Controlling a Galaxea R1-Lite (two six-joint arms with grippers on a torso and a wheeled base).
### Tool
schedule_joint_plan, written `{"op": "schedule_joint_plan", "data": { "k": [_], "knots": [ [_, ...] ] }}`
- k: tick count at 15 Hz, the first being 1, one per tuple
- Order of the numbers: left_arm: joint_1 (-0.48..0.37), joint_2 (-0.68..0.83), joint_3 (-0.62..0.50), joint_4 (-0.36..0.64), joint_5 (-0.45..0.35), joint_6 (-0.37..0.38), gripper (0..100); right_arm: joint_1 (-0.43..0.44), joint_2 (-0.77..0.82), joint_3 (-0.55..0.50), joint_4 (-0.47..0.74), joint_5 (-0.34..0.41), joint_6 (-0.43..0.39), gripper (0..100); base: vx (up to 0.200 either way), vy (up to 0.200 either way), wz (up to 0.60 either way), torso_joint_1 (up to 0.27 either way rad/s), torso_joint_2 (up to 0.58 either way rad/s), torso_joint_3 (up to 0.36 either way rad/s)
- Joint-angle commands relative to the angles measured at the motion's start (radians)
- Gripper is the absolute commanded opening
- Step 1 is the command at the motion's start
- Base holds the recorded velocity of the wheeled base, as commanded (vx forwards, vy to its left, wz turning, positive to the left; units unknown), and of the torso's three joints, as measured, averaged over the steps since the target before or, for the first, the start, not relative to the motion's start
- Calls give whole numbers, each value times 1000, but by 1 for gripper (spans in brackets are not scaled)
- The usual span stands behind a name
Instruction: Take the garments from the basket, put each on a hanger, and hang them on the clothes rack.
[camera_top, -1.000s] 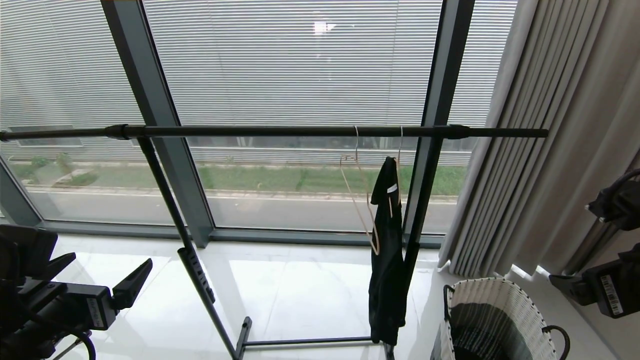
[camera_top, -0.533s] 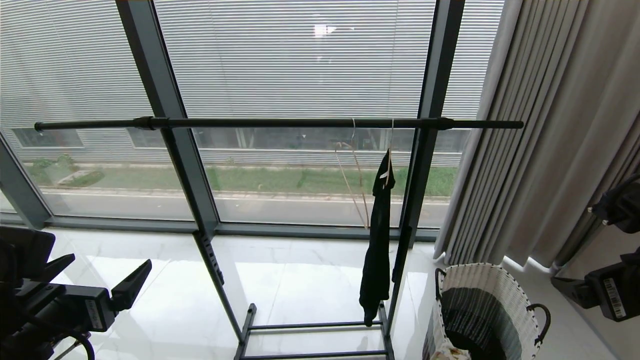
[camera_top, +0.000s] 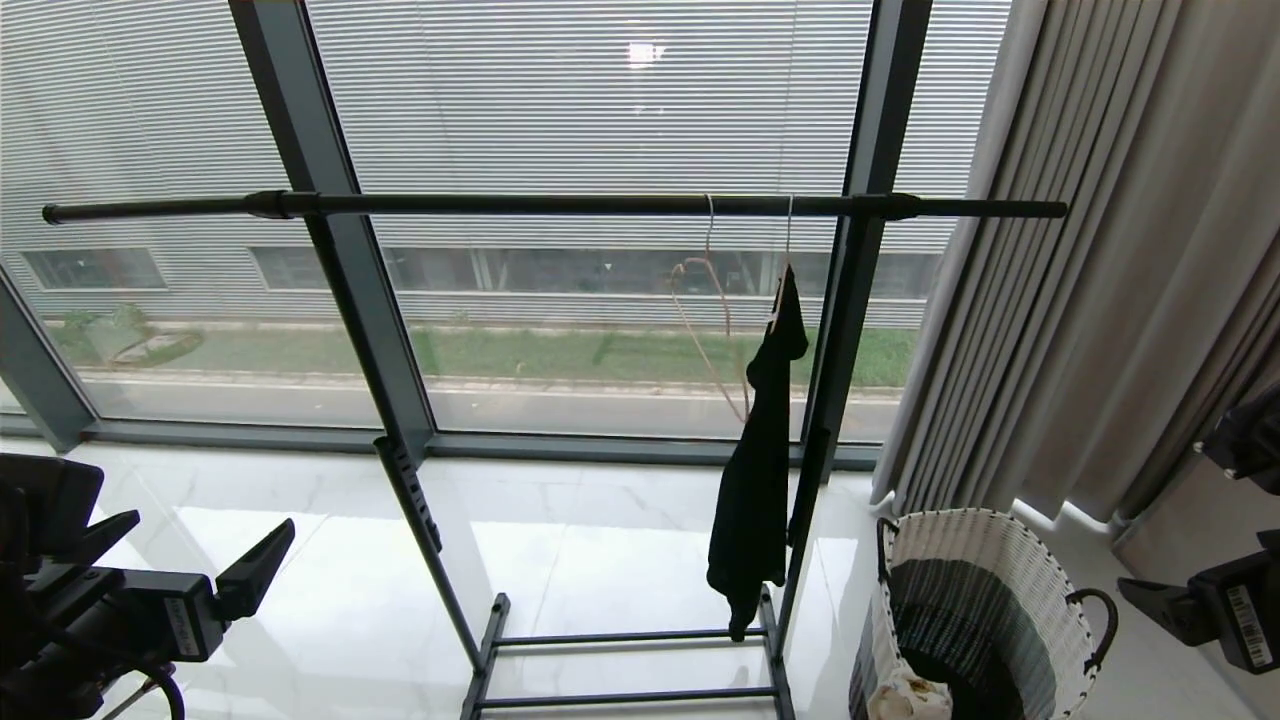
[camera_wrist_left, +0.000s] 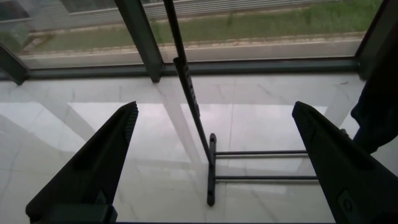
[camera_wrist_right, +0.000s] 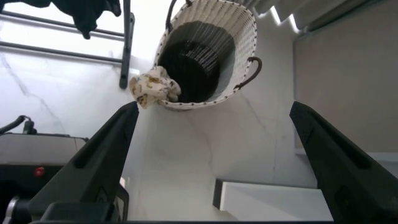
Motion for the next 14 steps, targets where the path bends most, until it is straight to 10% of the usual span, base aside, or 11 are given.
{"op": "schedule_joint_plan", "data": {
  "k": [1, 14],
  "knots": [
    [0, 1, -4, 0, 1, 0, 100, 0, 0, 0, 1, 0, 1, 100, 0, 0, 0, -246, 544, 300],
    [63, 4, -5, 0, -4, -27, 100, 0, -19, 2, 1, -22, -41, 100, 0, 0, 0, -222, 514, 290]
  ]
}}
